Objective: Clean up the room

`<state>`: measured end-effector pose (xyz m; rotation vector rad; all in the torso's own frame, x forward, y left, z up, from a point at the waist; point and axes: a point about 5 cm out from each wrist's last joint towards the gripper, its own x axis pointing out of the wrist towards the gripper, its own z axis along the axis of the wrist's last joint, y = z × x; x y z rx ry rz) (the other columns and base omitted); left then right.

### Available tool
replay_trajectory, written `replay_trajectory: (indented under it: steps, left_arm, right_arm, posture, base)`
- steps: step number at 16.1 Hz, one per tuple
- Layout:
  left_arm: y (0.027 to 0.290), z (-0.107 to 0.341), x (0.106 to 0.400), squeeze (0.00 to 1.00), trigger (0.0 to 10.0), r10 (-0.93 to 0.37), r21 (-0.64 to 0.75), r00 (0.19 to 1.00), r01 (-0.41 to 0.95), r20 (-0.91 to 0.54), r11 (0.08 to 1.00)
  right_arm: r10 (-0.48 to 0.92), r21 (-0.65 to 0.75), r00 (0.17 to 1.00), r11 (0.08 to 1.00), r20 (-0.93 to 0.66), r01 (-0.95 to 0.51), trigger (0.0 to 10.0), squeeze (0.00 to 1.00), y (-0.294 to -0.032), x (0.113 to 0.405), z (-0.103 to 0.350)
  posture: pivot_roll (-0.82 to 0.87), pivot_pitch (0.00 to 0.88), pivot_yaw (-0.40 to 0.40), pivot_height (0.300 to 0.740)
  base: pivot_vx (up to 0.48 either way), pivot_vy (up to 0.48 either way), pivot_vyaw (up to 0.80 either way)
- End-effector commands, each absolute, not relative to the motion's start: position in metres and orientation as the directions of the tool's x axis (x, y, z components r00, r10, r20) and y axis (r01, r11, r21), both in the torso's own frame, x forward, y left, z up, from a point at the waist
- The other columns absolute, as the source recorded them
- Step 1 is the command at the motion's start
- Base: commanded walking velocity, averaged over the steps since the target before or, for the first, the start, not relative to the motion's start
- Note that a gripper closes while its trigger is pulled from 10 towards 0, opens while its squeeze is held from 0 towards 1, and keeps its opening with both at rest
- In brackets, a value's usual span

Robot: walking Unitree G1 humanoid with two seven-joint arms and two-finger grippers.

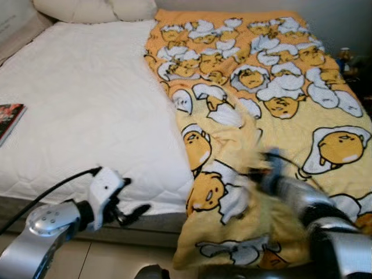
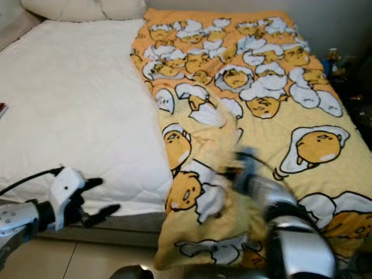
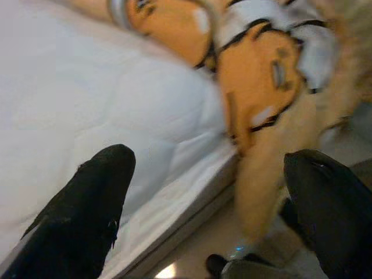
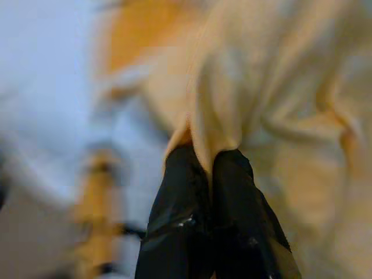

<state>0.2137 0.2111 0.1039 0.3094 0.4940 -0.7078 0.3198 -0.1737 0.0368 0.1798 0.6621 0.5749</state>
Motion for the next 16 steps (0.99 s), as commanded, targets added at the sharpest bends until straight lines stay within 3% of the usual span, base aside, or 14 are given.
replay_trajectory:
  steps: [1,3,5,8,9,10,11,12,13,14,15,16]
  left_arm:
    - [0.221,0.099,0.214,0.00,10.0,-0.480,0.140,0.686,0.640,-0.548,0.755]
    - [0.232,0.092,0.218,0.00,10.0,-0.400,0.182,0.721,0.582,-0.566,0.793]
    - [0.254,0.091,0.228,0.00,10.0,-0.234,0.277,0.799,0.441,-0.553,0.853]
    - [0.273,0.096,0.235,0.00,10.0,-0.105,0.348,0.853,0.317,-0.511,0.882]
    - [0.286,0.103,0.240,0.00,10.0,-0.041,0.383,0.873,0.255,-0.485,0.888]
    - [0.290,0.108,0.243,0.00,10.0,-0.027,0.391,0.880,0.238,-0.474,0.889]
    - [0.292,0.109,0.245,0.00,10.0,-0.023,0.395,0.883,0.233,-0.469,0.889]
    - [0.293,0.108,0.245,0.00,10.0,-0.015,0.401,0.884,0.228,-0.468,0.887]
    - [0.296,0.107,0.245,0.00,10.0,-0.003,0.409,0.882,0.221,-0.471,0.885]
    - [0.298,0.106,0.246,0.00,10.0,0.011,0.418,0.882,0.213,-0.471,0.883]
    - [0.300,0.106,0.247,0.00,10.0,0.018,0.424,0.883,0.208,-0.470,0.882]
    - [0.301,0.107,0.248,0.00,10.0,0.017,0.426,0.883,0.209,-0.470,0.880]
  right_arm:
    - [0.661,0.325,0.569,0.744,-0.490,-0.584,0.0,0.00,-0.155,0.324,0.049]
    - [0.771,0.317,0.452,0.610,-0.448,-0.726,0.0,0.00,-0.127,0.322,0.061]
    - [0.899,0.332,0.286,0.395,-0.333,-0.857,0.0,0.00,-0.074,0.313,0.089]
    - [0.972,0.367,0.165,0.218,-0.169,-0.904,0.0,0.00,-0.025,0.300,0.123]
    - [0.997,0.407,0.077,0.076,-0.013,-0.910,0.0,0.00,0.004,0.288,0.154]
    - [0.998,0.415,0.053,0.040,0.020,-0.909,0.1,0.00,0.011,0.283,0.161]
    - [0.998,0.404,0.056,0.051,0.001,-0.914,8.2,0.00,0.012,0.281,0.158]
    - [0.997,0.396,0.071,0.082,-0.042,-0.914,10.0,0.00,0.010,0.280,0.150]
    - [0.993,0.405,0.092,0.116,-0.078,-0.907,10.0,0.00,0.008,0.279,0.142]
    - [0.990,0.430,0.111,0.139,-0.090,-0.892,10.0,0.18,0.006,0.278,0.140]
    - [0.985,0.469,0.150,0.171,-0.083,-0.867,10.0,1.00,0.005,0.278,0.140]
    - [0.984,0.501,0.168,0.175,-0.061,-0.847,10.0,1.00,0.004,0.278,0.142]
  posture:
    - [0.10,0.000,0.031,0.740]
    - [0.10,0.000,0.027,0.740]
    - [0.10,0.000,0.018,0.740]
    - [0.12,0.000,0.006,0.740]
    - [0.13,0.000,0.007,0.740]
    - [0.13,0.000,0.009,0.740]
    - [0.12,0.000,0.013,0.740]
    - [0.12,0.000,0.014,0.740]
    - [0.12,0.000,0.016,0.740]
    - [0.12,0.000,0.018,0.740]
    - [0.12,0.000,0.020,0.740]
    - [0.12,0.000,0.022,0.740]
  base:
    - [0.000,0.000,0.00]
    - [0.000,0.000,0.00]
    - [0.000,0.000,0.00]
    - [0.000,0.000,0.00]
    - [0.000,0.000,0.00]
    - [0.000,0.000,0.00]
    - [0.000,0.000,0.00]
    - [0.000,0.000,0.00]
    - [0.000,0.000,0.00]
    - [0.000,0.000,0.00]
    - [0.000,0.000,0.00]
    - [0.000,0.000,0.00]
